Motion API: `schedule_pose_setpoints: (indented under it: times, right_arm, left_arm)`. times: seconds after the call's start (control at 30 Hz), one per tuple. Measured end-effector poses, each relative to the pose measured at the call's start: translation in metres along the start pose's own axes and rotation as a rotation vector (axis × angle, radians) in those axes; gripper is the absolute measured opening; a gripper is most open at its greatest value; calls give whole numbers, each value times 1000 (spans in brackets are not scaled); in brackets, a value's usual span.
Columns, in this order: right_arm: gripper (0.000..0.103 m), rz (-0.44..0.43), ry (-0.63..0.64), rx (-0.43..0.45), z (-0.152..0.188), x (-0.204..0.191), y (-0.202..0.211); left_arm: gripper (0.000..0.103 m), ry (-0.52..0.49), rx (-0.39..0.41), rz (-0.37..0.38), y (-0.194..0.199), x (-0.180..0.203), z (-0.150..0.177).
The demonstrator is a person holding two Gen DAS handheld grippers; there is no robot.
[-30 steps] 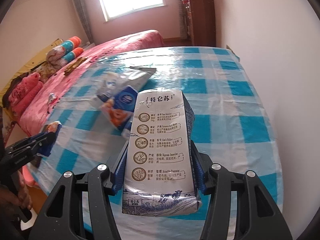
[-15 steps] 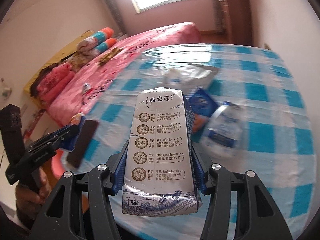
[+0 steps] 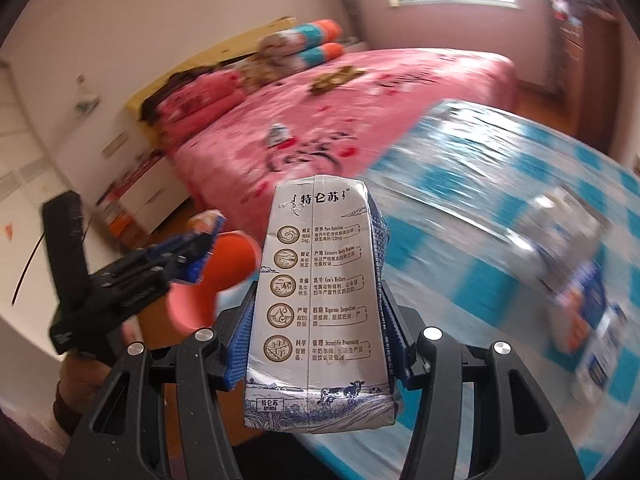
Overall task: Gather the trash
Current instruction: 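Carry both items to the orange bucket and open both grippers over it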
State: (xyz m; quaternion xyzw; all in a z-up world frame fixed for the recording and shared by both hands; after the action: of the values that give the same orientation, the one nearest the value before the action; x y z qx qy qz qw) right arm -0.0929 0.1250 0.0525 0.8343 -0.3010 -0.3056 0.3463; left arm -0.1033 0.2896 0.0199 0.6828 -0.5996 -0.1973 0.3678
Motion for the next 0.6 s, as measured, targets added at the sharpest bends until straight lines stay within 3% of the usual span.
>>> schedule_pose_setpoints:
  times: [0.3, 0.6]
  right_arm:
    - [56, -102, 174, -72, -30, -93, -56]
    - [56, -158, 265, -153, -41, -152, -117]
  left_arm:
    - [37, 163, -41, -101, -9, -94, 23]
    - [38, 264, -87, -138, -25, -147, 47]
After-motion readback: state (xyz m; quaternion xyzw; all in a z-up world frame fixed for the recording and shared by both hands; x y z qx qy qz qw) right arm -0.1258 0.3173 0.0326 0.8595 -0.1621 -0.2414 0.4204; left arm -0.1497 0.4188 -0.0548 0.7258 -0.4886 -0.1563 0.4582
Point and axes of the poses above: each gripper's, at about its wrist camera, not at the fingertips, and y roughly against the way its jaws point, x to its right, z to its underside, the point moved 9 cm from there along -y, roughly the way its jaws point, and after that the axes turned 8 degrees about -x, right-handed, at the moved point
